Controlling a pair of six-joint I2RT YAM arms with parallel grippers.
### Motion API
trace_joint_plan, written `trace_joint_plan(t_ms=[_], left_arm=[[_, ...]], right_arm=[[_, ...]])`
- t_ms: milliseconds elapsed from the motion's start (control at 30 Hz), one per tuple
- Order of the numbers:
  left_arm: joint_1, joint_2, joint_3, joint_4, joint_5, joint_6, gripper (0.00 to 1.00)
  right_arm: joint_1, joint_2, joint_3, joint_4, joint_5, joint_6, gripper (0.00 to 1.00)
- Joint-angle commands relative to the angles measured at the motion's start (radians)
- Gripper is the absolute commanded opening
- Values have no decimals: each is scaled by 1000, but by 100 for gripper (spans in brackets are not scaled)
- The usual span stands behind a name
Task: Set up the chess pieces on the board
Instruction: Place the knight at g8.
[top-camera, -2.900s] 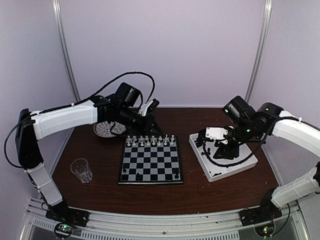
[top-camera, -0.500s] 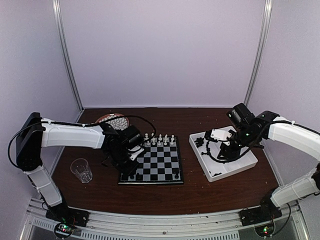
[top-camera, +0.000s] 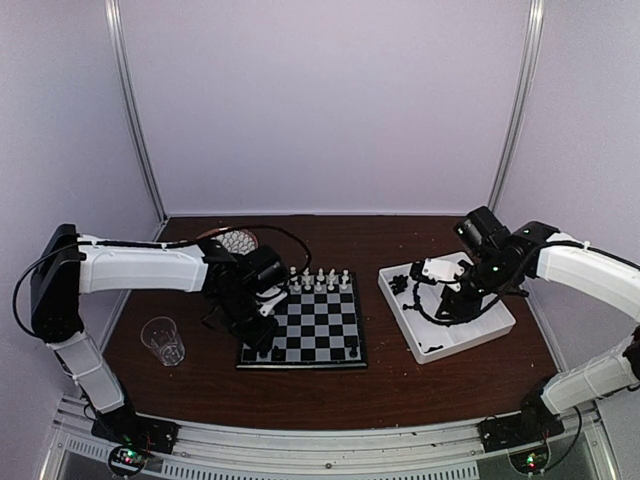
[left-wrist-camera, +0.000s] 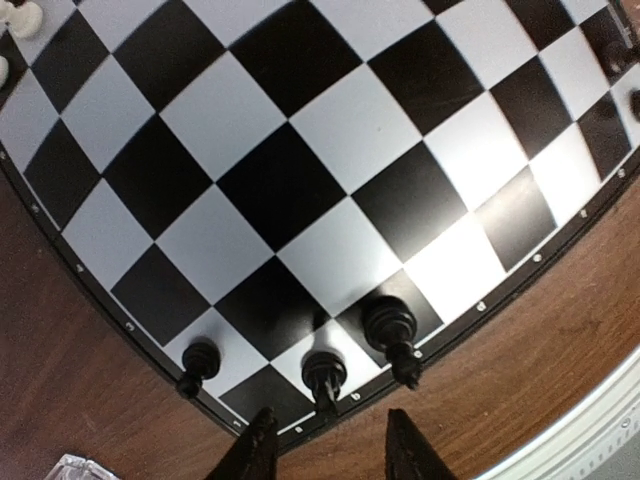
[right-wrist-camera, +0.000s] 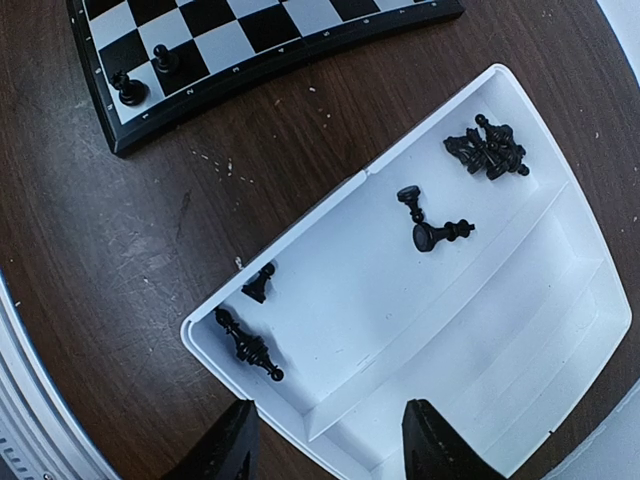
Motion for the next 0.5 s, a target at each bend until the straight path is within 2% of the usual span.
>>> trace_joint_plan(t_ms=[0,133,267,367,467], left_arm=[[-5,-129,98,-63,-47,-1,39],[-5,-277,116,-6,-114,32,42],[-4,-417,-5,224,-126,48,45],[-7,-457,-57,338,-107,32,48],[-10,-448,-64,368,-103,6,49]], right_arm=[[-45,-11,32,-16,-35,28,52],[-121,52,52,-10,-91,33,50],[-152,148,68,46,-73,38,45],[-155,232,112,57,-81,34,42],[-153,314,173,58,-92,55,39]])
